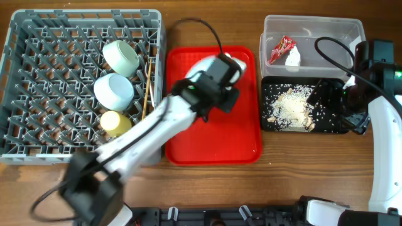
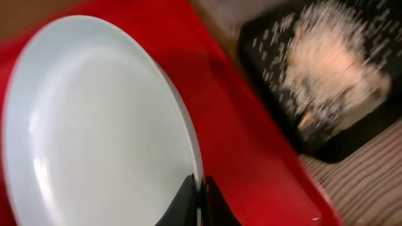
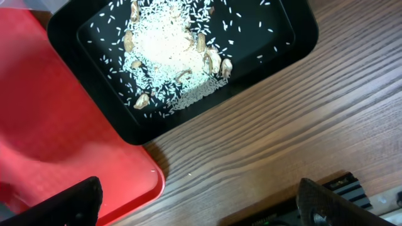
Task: Sort waste into correct bins and load items into the dishwasher rack
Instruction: 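Stand the light-blue plate upright at the right edge of the rack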
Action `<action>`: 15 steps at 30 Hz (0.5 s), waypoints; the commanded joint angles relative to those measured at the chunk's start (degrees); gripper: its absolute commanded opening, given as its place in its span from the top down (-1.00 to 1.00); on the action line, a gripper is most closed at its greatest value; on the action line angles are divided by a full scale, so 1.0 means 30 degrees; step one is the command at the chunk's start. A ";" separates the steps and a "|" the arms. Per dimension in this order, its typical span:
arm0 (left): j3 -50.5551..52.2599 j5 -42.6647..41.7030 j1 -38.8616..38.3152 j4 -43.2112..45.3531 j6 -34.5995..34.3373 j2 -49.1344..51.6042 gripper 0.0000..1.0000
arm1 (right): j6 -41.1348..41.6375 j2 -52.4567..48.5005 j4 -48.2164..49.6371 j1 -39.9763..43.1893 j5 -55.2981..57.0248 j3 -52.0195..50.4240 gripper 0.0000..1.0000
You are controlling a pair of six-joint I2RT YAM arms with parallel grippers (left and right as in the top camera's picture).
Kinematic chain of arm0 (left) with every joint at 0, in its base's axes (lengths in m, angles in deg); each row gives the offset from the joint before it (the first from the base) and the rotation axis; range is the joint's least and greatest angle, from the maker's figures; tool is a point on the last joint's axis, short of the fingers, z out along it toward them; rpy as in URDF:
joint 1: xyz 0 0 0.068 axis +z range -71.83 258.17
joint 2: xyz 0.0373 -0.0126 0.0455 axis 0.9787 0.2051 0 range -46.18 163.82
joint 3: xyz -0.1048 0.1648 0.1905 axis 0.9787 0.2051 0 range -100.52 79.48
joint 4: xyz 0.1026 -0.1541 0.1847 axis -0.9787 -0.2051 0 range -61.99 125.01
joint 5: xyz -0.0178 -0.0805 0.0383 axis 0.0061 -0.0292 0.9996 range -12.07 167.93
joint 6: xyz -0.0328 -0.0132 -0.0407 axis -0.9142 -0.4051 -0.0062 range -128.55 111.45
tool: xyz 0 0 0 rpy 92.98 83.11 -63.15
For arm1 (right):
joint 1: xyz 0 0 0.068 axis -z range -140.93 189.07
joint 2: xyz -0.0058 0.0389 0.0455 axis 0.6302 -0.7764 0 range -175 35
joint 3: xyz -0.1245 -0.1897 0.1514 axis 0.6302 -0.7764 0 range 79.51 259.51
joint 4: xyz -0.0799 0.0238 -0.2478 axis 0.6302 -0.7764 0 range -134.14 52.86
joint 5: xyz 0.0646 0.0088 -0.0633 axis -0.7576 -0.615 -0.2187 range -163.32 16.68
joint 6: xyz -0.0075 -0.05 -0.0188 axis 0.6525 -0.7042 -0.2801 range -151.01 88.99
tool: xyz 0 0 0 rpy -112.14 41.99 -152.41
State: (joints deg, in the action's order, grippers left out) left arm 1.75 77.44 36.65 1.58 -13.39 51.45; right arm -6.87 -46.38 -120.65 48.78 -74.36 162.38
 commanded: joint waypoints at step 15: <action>-0.0452 -1.4979 1.2590 0.0073 -0.0109 -0.3891 0.92 | -0.0189 0.0204 0.0029 0.0036 -0.0036 0.0102 -1.00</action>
State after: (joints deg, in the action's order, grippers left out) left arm 1.44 46.05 69.37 1.63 -13.59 37.18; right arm -6.87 -46.38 -120.52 48.78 -74.36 162.38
